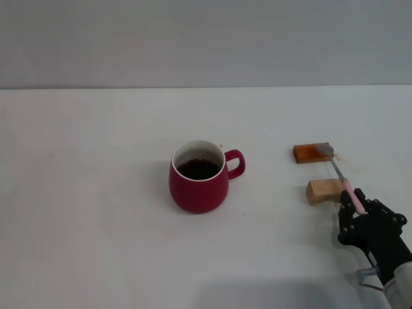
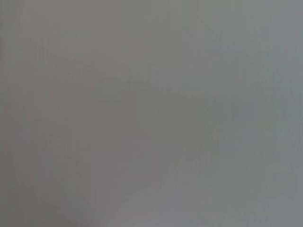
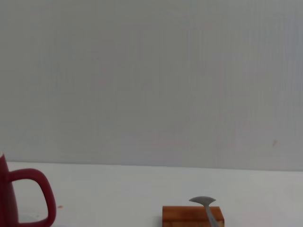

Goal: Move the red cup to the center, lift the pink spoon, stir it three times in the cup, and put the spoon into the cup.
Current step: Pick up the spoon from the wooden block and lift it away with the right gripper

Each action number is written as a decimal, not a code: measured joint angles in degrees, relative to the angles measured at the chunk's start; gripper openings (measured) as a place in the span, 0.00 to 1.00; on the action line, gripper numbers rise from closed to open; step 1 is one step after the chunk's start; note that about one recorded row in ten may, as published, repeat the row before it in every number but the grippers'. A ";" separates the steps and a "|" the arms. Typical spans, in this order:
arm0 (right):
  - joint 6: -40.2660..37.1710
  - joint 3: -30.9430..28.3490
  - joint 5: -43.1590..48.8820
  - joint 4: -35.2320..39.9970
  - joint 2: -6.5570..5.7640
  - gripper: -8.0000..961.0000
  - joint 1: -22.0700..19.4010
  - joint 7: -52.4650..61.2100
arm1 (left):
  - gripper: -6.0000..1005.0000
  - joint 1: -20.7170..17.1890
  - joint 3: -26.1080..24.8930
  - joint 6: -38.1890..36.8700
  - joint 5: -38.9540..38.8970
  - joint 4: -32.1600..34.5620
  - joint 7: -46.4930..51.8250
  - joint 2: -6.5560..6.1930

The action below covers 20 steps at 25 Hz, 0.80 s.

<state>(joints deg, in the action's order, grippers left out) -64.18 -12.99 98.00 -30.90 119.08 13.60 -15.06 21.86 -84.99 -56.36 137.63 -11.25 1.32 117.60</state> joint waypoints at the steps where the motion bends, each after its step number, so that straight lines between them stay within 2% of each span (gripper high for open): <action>1: -0.18 -0.02 0.00 -0.25 -0.03 0.18 0.04 -0.39 | 0.84 0.01 0.00 0.02 0.00 0.00 0.00 0.00; 7: -0.84 -1.75 -0.01 -5.52 -0.67 0.18 -0.47 -7.78 | 0.84 0.12 0.02 0.03 0.00 0.00 0.00 0.00; 9: -1.17 -2.69 -0.01 -8.91 -1.23 0.18 -1.17 -11.95 | 0.84 0.16 0.06 0.02 0.00 0.00 0.00 0.00; 10: -1.35 -3.75 0.00 -13.13 -2.08 0.18 -2.08 -16.23 | 0.84 0.19 0.08 0.02 0.00 0.00 0.00 0.00; 12: -1.37 -4.22 0.02 -15.18 -2.54 0.18 -2.52 -18.15 | 0.84 0.23 0.06 0.09 0.00 0.00 0.00 0.00; 15: -1.38 -5.51 0.00 -23.54 -4.84 0.18 -4.56 -24.46 | 0.84 0.26 0.03 0.14 0.00 0.00 0.00 0.00; 16: -1.27 -6.44 -0.03 -28.34 -6.00 0.18 -5.65 -28.12 | 0.84 0.29 0.01 0.21 0.00 0.00 0.00 0.00; 17: -1.27 -6.44 -0.03 -28.34 -6.00 0.18 -5.65 -28.12 | 0.84 0.29 0.00 0.23 0.01 0.00 0.00 0.00; 20: 1.10 -9.05 -0.07 -37.30 -7.25 0.18 -8.30 -35.55 | 0.84 0.29 0.00 0.23 0.00 0.00 0.00 -0.02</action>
<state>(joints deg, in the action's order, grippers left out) -63.07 -22.04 97.93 -68.20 111.83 5.31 -50.61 22.15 -84.99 -56.13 137.63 -11.24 1.32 117.58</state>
